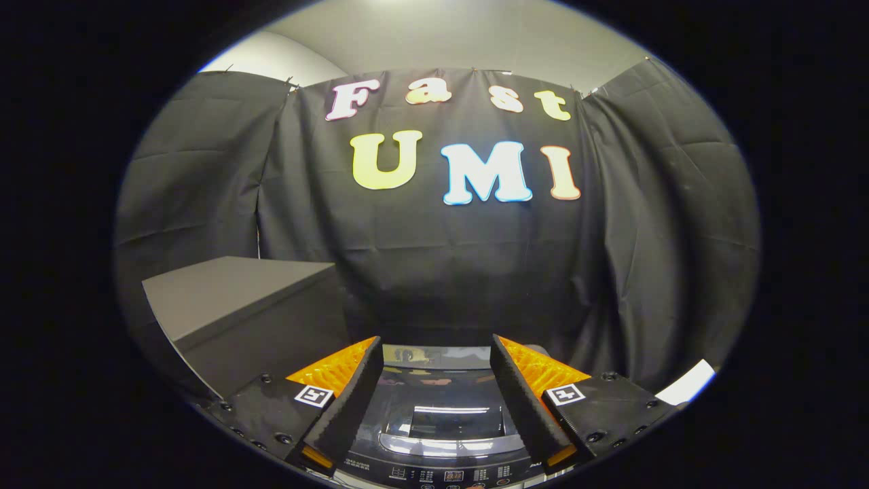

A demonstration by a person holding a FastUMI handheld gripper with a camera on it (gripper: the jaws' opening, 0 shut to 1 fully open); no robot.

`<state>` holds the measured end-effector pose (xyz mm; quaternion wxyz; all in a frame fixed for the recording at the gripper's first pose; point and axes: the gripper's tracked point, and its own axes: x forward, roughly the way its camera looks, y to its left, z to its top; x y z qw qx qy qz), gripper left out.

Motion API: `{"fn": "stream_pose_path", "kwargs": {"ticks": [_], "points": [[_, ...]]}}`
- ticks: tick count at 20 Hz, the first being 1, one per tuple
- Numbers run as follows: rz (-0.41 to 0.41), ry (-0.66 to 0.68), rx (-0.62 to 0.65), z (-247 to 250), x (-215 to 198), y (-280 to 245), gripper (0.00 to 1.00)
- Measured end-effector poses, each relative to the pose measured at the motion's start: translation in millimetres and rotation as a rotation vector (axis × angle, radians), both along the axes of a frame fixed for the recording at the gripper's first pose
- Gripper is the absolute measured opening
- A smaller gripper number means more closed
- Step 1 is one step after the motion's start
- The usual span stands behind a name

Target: Put the clothes into the washing machine and then close the washing machine lid.

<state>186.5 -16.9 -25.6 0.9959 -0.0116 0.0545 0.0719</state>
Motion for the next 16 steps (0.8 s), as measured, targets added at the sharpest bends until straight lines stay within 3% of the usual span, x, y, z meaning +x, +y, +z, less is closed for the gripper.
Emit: {"fn": "stream_pose_path", "kwargs": {"ticks": [16], "points": [[-0.060, -0.161, 0.017, 97, -117, 15, 0.98]]}}
